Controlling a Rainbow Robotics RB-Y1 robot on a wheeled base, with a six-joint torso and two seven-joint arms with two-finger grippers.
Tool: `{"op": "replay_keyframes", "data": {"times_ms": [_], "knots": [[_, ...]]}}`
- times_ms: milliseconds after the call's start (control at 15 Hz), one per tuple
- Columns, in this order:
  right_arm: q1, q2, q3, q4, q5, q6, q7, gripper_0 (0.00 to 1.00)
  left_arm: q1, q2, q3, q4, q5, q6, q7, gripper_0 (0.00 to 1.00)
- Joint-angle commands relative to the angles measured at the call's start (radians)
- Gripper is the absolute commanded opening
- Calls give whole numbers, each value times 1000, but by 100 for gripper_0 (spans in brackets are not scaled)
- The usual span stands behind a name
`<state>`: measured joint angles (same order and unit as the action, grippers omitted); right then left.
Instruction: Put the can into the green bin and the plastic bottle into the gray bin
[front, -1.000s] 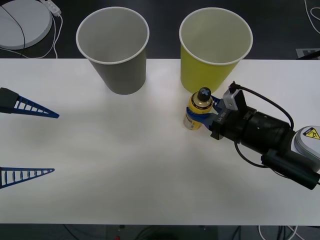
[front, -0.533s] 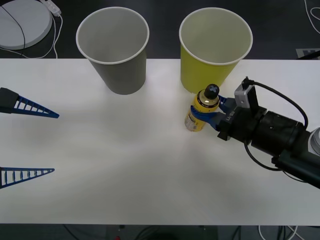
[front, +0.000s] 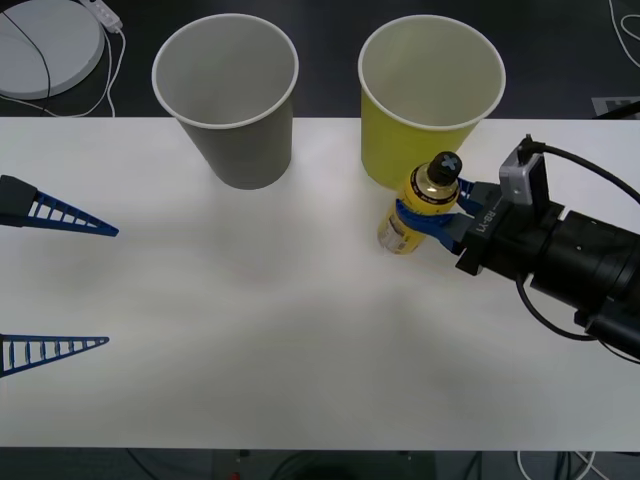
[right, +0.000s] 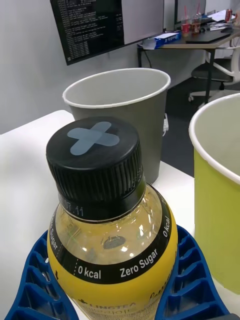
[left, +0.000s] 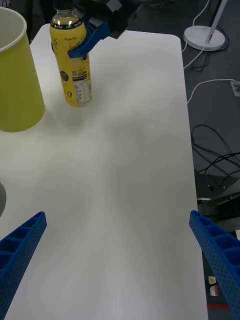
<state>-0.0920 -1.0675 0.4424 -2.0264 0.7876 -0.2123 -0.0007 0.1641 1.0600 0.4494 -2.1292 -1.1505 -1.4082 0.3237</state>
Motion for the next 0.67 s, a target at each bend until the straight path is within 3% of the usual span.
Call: {"op": "replay_keyframes", "data": {"times_ms": [67,333,667], "knots": [[43,-46,-53,-55,-19,-1,-9,0,0,0,0,0,0,0,0,100],[146,-111,-163,-136,-65,-1,-30,0,0,0,0,0,0,0,0,100],[164,-170,-218,-169,-143,1,-61,0,0,0,0,0,0,0,0,100]]}}
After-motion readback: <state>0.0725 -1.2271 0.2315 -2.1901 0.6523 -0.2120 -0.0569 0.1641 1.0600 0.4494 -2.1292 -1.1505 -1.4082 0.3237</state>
